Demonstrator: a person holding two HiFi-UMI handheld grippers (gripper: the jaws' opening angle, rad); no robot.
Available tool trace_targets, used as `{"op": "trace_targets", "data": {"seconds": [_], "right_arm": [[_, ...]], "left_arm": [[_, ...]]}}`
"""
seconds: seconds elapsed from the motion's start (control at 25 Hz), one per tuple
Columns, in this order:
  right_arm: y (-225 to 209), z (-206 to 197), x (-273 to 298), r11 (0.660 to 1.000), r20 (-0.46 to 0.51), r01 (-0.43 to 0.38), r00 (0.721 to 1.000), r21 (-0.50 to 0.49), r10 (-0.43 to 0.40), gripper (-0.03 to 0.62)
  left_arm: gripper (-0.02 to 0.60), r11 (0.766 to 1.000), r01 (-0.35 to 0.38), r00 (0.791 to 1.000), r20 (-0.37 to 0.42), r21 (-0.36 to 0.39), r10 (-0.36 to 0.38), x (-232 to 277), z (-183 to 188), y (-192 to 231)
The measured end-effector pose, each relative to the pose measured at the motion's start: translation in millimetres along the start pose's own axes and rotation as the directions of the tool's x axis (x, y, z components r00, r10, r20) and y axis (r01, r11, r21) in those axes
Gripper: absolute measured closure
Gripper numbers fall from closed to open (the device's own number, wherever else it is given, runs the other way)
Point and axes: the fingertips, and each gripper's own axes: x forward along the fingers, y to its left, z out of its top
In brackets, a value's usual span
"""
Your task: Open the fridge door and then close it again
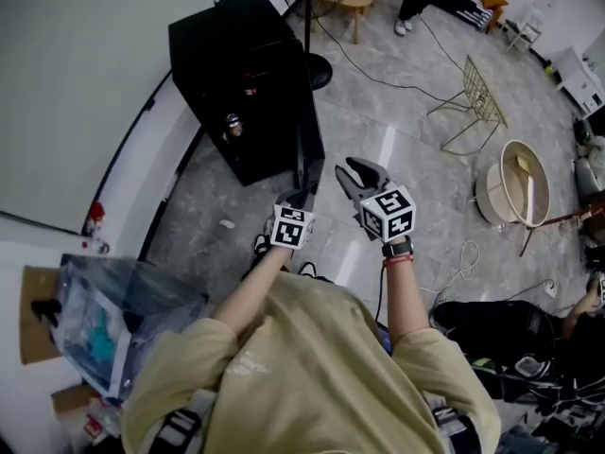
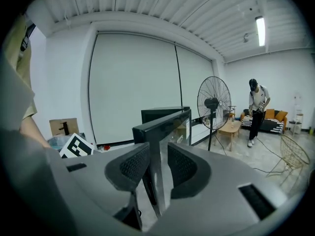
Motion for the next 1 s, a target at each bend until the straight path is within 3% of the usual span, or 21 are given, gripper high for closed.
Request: {"op": "trace_targets", "data": {"seconds": [0.2,0.32,0.56,0.8,1.0], "right_arm": [[33,31,7,0.999,0.075,-0.028,0.997,0.032,0.026,0.480],[50,52,12,0.998,0.115,-0.052,0.992,0.028,0.048,0.485],[85,84,32,0.997,0.151,-0.075,0.986,0.023,0.071,0.494],[114,97,54,0.998,0.155,-0.039,0.987,0.056,0.030,0.518],[140,101,65,0.998,0.158,-0.015,0.987,0.060,0.006,0.548]], "left_arm": [[0.563,0.995,-0.079,0.992,0.092,-0.069,0.085,-64,15,34],[0.563,0.989,-0.129,0.979,0.147,-0.072,0.139,-102,32,60],[0.563,0.972,-0.211,0.941,0.249,-0.101,0.230,-164,61,109],[0.563,0.957,-0.259,0.889,0.355,-0.131,0.290,-214,93,153],[0.563,0.956,-0.262,0.872,0.392,-0.132,0.294,-239,101,170]]}}
